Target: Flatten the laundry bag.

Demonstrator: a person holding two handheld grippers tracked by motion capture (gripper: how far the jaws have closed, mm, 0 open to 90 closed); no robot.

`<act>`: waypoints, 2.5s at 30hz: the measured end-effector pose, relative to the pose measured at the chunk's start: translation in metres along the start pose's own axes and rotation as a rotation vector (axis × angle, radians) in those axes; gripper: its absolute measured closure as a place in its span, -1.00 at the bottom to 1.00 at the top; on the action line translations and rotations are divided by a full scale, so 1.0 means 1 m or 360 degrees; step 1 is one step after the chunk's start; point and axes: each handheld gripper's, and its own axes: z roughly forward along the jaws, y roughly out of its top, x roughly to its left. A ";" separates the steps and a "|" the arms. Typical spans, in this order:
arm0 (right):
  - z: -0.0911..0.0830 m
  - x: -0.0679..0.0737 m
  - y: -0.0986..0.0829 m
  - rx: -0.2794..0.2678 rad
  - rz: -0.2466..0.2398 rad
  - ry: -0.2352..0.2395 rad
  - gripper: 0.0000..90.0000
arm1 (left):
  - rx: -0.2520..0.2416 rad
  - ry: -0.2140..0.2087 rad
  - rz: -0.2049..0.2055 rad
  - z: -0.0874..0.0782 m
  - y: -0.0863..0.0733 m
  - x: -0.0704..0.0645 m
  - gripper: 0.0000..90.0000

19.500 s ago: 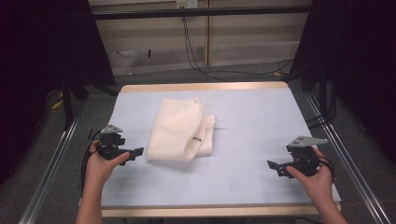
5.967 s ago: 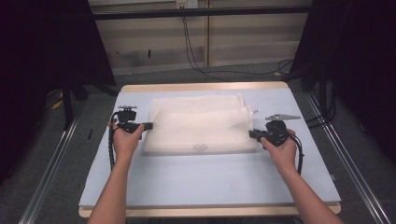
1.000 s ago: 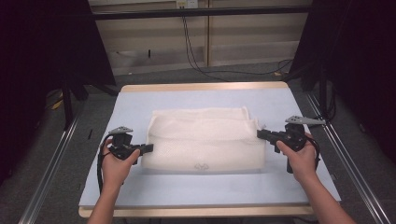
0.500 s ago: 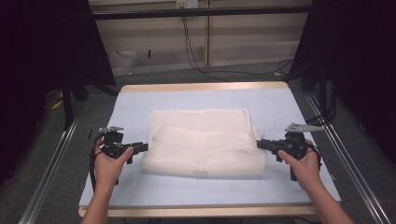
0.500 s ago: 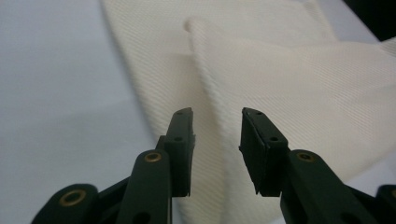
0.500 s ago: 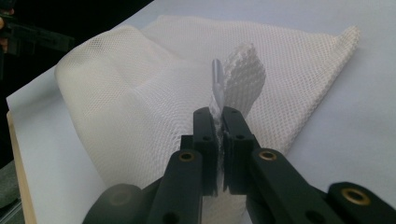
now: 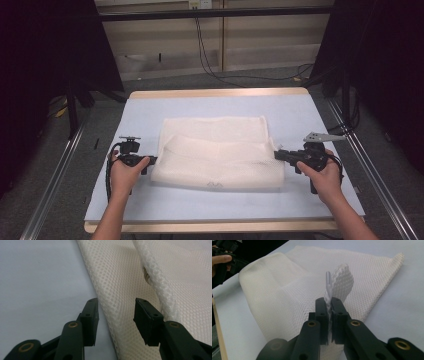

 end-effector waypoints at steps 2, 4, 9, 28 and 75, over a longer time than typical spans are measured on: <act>0.000 0.000 -0.001 0.0005 -0.0006 -0.0005 0.90 | 0.0011 0.0022 0.0035 0.003 -0.002 -0.003 0.36; 0.000 0.000 -0.001 0.0003 -0.0007 -0.0006 0.90 | 0.0059 0.0050 0.0090 0.003 -0.001 -0.004 0.52; 0.002 -0.002 -0.003 0.0007 0.0002 -0.0020 0.90 | 0.0047 0.0103 0.0137 0.007 0.003 -0.010 0.94; 0.019 -0.009 0.004 0.0011 -0.0014 -0.0053 0.90 | -0.0114 0.0156 0.0031 0.029 0.057 0.009 0.87; 0.022 0.007 -0.014 0.0052 -0.0059 -0.0030 0.88 | 0.0097 0.0214 0.0775 0.099 0.048 -0.124 0.06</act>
